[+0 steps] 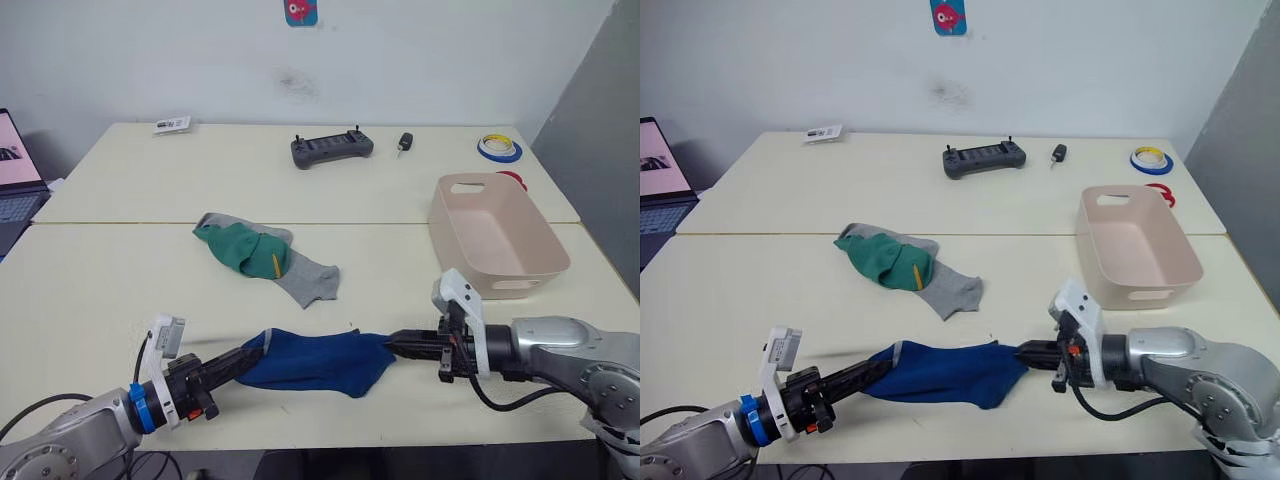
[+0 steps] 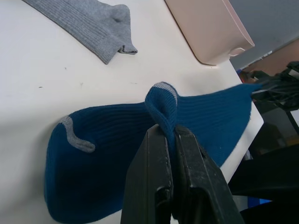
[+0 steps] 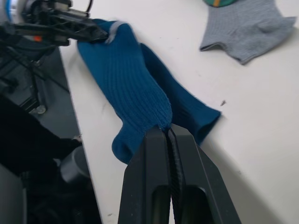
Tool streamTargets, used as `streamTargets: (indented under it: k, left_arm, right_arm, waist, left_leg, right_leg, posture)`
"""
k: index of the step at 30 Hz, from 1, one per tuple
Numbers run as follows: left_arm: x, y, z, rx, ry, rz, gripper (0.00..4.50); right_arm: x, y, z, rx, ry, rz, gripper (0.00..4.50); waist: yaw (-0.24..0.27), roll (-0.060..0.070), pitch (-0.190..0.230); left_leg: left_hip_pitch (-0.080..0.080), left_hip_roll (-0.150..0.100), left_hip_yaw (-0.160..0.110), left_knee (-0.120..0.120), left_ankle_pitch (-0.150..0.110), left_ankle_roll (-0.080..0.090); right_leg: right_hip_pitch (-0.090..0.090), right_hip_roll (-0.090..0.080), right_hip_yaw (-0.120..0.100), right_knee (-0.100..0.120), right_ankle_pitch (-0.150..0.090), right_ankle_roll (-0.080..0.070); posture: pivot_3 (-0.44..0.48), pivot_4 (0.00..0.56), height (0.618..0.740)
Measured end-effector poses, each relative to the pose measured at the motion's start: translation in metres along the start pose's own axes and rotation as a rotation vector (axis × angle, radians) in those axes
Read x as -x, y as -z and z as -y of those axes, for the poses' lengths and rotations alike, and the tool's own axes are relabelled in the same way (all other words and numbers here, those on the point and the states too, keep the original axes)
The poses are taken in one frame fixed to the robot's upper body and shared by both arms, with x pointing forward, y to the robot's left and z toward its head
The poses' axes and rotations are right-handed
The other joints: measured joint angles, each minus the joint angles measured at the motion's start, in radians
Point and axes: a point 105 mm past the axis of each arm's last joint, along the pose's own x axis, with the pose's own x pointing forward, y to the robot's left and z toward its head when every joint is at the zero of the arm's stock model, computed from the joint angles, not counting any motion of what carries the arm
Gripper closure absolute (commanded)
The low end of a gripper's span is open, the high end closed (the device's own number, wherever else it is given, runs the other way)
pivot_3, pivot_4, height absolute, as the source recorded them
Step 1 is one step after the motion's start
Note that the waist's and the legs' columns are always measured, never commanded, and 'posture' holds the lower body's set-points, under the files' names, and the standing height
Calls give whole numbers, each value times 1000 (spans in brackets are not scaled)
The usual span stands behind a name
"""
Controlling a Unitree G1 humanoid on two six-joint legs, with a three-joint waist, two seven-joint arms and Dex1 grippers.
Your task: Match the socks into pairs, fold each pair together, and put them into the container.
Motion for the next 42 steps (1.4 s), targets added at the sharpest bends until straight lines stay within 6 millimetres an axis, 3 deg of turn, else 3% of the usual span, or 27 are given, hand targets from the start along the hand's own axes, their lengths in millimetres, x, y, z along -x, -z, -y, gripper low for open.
streamTargets:
  k: [13,34,38,42]
  left_arm:
    - [4,23,-32,7,-184,52,4458]
    - [-8,30,-41,-40,-202,34,4458]
    - [-9,26,-42,-36,-186,45,3473]
    - [-1,18,-44,-56,-194,52,2247]
  right_arm:
    - [-36,12,26,49,115,-57,4500]
    - [-41,19,32,76,159,-80,4500]
    - [-38,18,35,101,180,-76,3453]
    - [-34,15,34,118,186,-52,2050]
  waist:
    - [0,0,0]
    - [0,0,0]
    - [0,0,0]
    - [0,0,0]
  left_leg:
    - [0,0,0,0,0,0]
    - [0,0,0,0,0,0]
    - [0,0,0,0,0,0]
    - [0,0,0,0,0,0]
  right_leg:
    - [0,1,0,0,0,0]
    - [0,0,0,0,0,0]
    - [0,0,0,0,0,0]
    - [0,0,-1,0,0,0]
  posture:
    - [0,150,740]
    - [0,150,740]
    - [0,150,740]
    - [0,150,740]
